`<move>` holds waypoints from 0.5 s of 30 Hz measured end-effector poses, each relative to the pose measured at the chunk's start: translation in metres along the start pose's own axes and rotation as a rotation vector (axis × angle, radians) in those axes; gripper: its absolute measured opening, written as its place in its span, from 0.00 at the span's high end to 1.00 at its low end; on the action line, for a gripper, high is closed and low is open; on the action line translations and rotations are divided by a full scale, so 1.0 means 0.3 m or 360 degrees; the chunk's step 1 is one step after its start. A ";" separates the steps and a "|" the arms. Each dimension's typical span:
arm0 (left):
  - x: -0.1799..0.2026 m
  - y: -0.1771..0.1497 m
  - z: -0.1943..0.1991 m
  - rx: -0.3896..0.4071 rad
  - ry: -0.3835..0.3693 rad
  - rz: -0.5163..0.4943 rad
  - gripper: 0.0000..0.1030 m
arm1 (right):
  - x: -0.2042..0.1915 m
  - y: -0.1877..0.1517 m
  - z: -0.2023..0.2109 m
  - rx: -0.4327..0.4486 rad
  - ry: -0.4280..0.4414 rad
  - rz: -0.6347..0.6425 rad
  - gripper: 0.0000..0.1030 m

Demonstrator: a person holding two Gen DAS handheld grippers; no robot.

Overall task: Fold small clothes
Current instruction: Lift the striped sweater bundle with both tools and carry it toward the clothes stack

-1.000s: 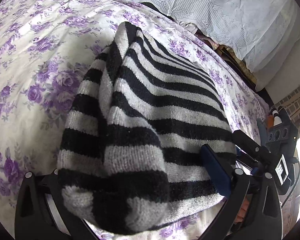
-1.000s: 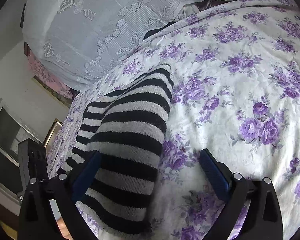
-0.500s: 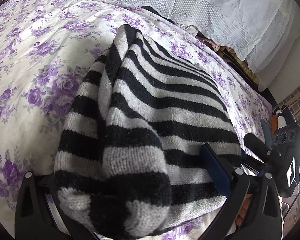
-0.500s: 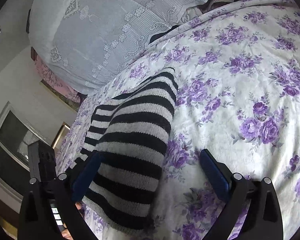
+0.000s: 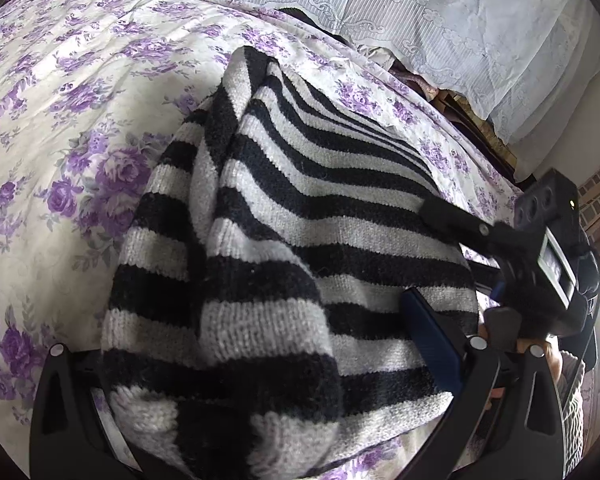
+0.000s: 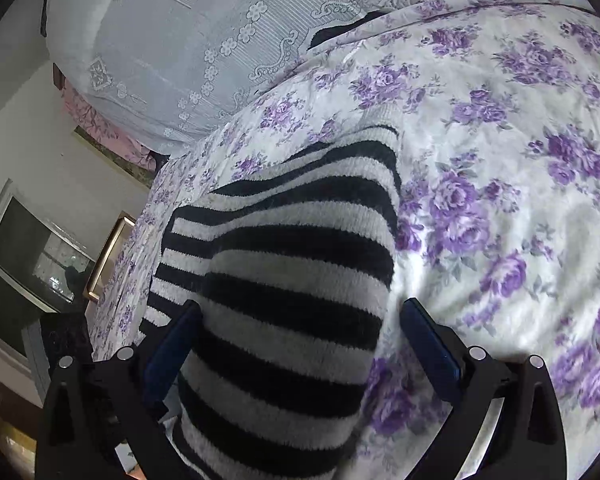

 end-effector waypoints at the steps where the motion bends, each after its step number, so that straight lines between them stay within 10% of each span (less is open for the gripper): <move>1: 0.002 0.002 -0.002 -0.0001 0.0002 -0.0002 0.04 | 0.001 0.011 -0.010 0.0004 0.0001 0.0001 0.03; 15: 0.014 0.016 0.019 0.0084 -0.0015 -0.0038 0.11 | -0.048 0.008 0.017 0.0191 -0.0049 0.0178 0.34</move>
Point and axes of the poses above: each gripper's, at about its wrist camera, not at the fingertips, and z roughly against the way its jaws point, x to its right, y to its top, the point moved 2 cm from there along -z, roughly the way its jaws point, and after that the axes turned 1 degree about x, right-handed, at the moved point
